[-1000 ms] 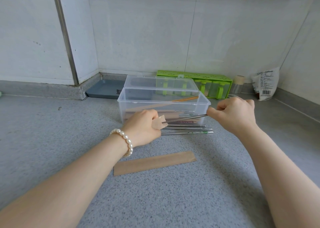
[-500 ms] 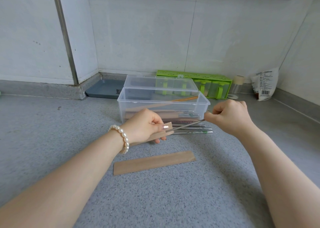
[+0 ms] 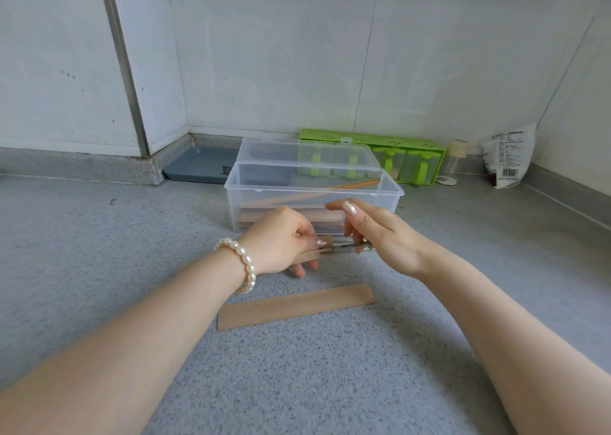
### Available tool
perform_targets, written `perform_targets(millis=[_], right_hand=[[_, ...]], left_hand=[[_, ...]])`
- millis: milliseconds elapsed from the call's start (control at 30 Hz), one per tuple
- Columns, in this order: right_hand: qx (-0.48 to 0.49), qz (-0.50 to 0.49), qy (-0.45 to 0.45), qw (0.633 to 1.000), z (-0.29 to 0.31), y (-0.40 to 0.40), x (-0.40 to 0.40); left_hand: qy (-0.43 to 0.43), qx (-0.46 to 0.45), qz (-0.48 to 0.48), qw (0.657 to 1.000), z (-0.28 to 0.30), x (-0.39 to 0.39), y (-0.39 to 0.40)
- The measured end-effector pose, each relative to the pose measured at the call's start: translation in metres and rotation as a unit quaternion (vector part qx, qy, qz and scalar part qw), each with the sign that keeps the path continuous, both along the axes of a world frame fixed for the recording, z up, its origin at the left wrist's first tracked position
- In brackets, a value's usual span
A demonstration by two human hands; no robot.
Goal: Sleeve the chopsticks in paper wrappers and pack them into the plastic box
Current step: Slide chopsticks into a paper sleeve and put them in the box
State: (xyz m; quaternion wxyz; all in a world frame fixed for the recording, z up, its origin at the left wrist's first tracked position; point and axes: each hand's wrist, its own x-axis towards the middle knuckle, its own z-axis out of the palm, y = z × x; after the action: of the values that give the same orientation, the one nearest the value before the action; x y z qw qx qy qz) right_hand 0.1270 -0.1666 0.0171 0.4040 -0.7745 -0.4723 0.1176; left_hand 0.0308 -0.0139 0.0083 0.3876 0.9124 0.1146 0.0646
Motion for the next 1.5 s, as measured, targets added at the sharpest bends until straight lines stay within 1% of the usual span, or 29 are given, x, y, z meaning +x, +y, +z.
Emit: perform_targets(millis=[233, 367, 433, 500, 567, 633, 700, 800, 900, 1000, 1167, 1267, 1367, 1400, 1433, 1500], right_hand=[[-0.021, 0.045, 0.013, 0.999, -0.001, 0.008, -0.016], [-0.033, 0.041, 0.034, 0.998, -0.005, 0.008, -0.012], [-0.022, 0.031, 0.047, 0.998, -0.007, 0.009, -0.008], [0.02, -0.007, 0.054, 0.998, -0.004, 0.009, -0.003], [0.053, -0.077, 0.02, 0.995, 0.001, 0.004, 0.009], [0.04, -0.146, -0.001, 0.989, 0.006, -0.007, 0.023], [-0.011, -0.165, 0.03, 0.986, 0.009, -0.021, 0.034], [-0.077, -0.12, 0.087, 0.986, 0.009, -0.031, 0.037], [-0.076, -0.062, 0.102, 0.99, 0.005, -0.026, 0.032], [-0.069, -0.04, 0.093, 0.992, 0.003, -0.021, 0.03], [-0.052, -0.032, 0.11, 0.992, 0.0, -0.019, 0.032], [-0.051, -0.033, 0.105, 0.993, 0.0, -0.019, 0.032], [0.016, -0.083, 0.134, 0.987, 0.004, -0.024, 0.037], [0.038, -0.113, 0.126, 0.985, 0.004, -0.026, 0.042], [0.04, -0.145, 0.096, 0.984, 0.002, -0.028, 0.047], [-0.026, -0.182, 0.008, 0.983, -0.004, -0.031, 0.057]], left_hand=[[0.001, 0.009, -0.006, 1.0, -0.002, 0.001, -0.008], [0.003, 0.018, -0.009, 1.0, -0.002, 0.001, -0.008], [0.008, 0.016, -0.012, 1.0, -0.001, 0.0, -0.008], [0.006, 0.011, -0.013, 1.0, 0.0, 0.0, -0.009], [-0.004, 0.002, -0.007, 1.0, 0.001, -0.001, -0.008], [-0.015, 0.007, 0.0, 1.0, 0.003, -0.002, -0.007], [-0.021, 0.017, 0.004, 1.0, 0.004, -0.003, -0.005], [-0.023, 0.02, 0.006, 1.0, 0.004, -0.003, -0.006], [-0.017, 0.01, 0.002, 1.0, 0.005, -0.004, -0.007], [-0.012, 0.0, -0.001, 1.0, 0.006, -0.005, -0.006], [-0.004, -0.033, -0.001, 0.999, 0.006, -0.006, -0.004], [-0.003, -0.034, -0.003, 0.999, 0.006, -0.005, -0.004], [-0.01, -0.011, 0.008, 1.0, 0.005, -0.004, -0.003], [-0.011, 0.001, 0.014, 1.0, 0.005, -0.004, -0.002], [-0.01, 0.011, 0.02, 1.0, 0.004, -0.003, -0.001], [-0.002, 0.016, 0.026, 1.0, 0.004, -0.003, 0.003]])
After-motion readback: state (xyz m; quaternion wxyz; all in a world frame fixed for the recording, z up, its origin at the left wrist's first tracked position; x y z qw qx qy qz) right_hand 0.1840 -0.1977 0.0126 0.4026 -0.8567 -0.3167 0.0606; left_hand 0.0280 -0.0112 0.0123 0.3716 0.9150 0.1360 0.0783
